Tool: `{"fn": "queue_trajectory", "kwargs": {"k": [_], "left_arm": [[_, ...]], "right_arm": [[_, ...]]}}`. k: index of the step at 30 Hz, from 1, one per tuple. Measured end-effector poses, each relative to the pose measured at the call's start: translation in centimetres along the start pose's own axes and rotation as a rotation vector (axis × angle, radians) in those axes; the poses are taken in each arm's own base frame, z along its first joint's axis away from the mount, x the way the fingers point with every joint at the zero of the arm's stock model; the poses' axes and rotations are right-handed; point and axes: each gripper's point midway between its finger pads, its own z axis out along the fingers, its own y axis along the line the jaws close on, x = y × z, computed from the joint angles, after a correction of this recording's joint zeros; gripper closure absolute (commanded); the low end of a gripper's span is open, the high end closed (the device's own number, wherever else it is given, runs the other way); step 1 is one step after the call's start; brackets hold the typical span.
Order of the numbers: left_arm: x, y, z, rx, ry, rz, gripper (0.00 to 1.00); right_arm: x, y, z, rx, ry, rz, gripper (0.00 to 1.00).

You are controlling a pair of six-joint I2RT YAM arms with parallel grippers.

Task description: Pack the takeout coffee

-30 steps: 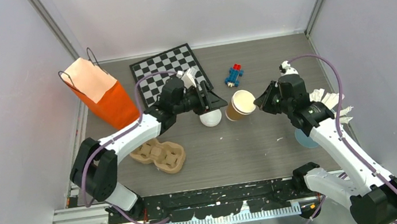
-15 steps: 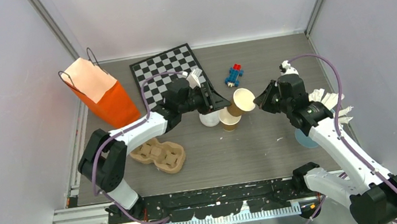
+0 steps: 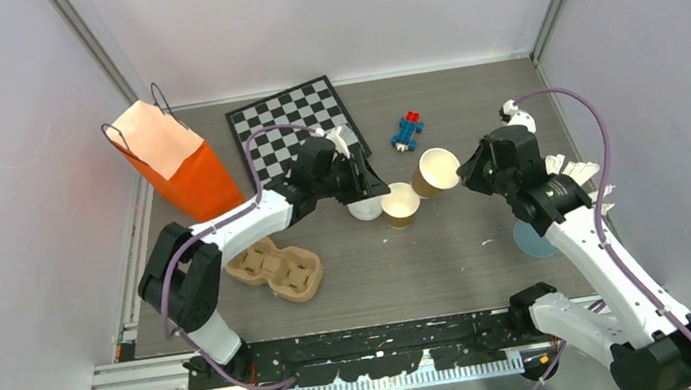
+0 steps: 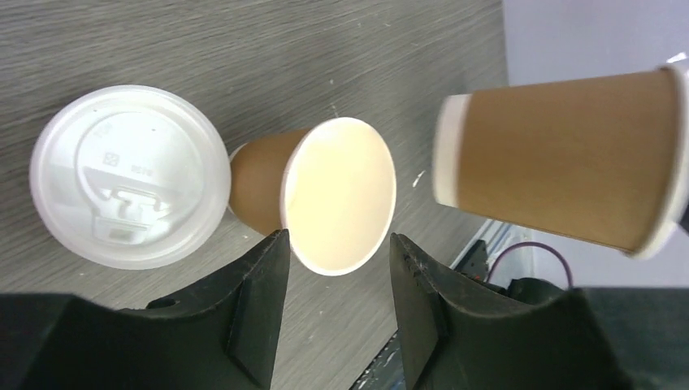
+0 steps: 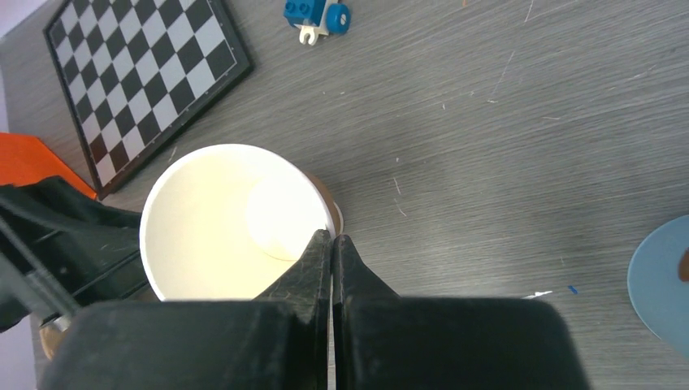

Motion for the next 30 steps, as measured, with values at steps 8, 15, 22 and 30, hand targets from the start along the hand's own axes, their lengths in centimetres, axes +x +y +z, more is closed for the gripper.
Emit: {"fn": "queue_trajectory", "kwargs": {"k": [8,15,22,30], "left_arm": [[0.4,1.7,1.7,-0.075,0.054,0.041,0.58],[2.2,3.4,3.9,-0.121,0.122,0.047,0.69],[2.3,1.7,6.3,-0.046,0.139,0.041,0.71],[2.6,0.1,8.5,0.051,0.160,-0.002,0.45]], "right_arm": [[-1.7,0.4,-3.9,-0.043,-0.066,-0.009,1.00],[-1.9,0.0,-6.9,-0.069,-0.102,-0.027,1.00],[-2.0,0.2,-8.5,-0.099,-0.117,-0.042,1.00],[-0.4,1.0,-8.6,-0.157,-0.039,-0.059,1.00]]}}
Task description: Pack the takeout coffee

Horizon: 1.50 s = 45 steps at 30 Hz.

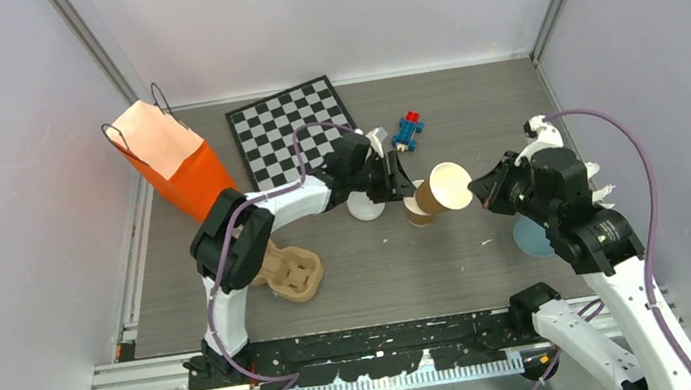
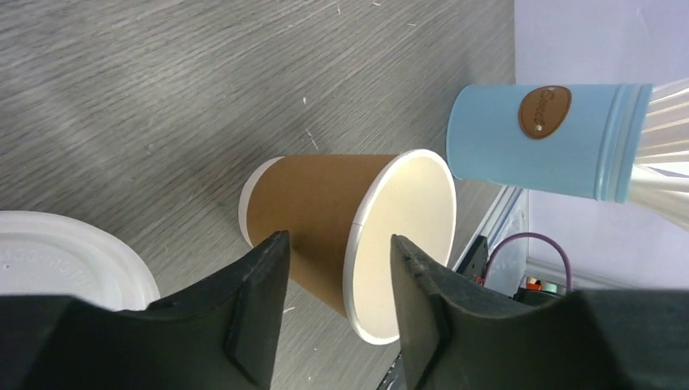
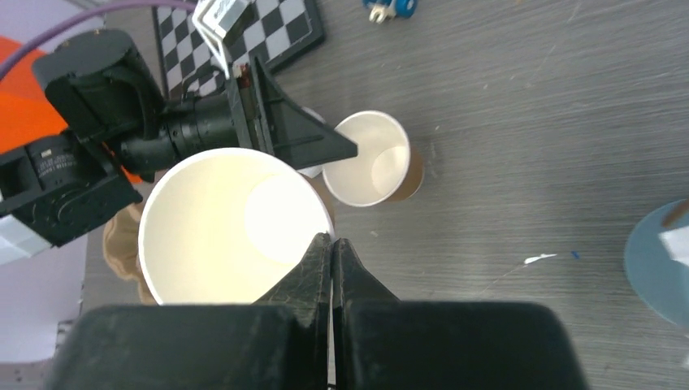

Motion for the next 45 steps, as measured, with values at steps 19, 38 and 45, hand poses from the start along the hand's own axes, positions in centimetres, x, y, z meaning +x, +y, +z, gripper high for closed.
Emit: {"fn": "queue_trajectory", "kwargs": {"k": [19,38,45], "left_arm": [[-8.7,-2.0,-21.3,-0.355,-0.363,0.224,0.04],[-2.0,7.8,-16.3,-0.552,-0.039,0.163,0.43],[-2.4,10.4,-12.6,-0.576,0.012,0.159,0.59]], "right_arm": [[14.0,6.5,5.8,-0.102,0.409,-0.206,1.00],[17.3,6.0,8.8,0.026,0.402,-0.314,0.62],[12.7,8.4,5.1,-0.129,0.271,-0.222,0.55]]}}
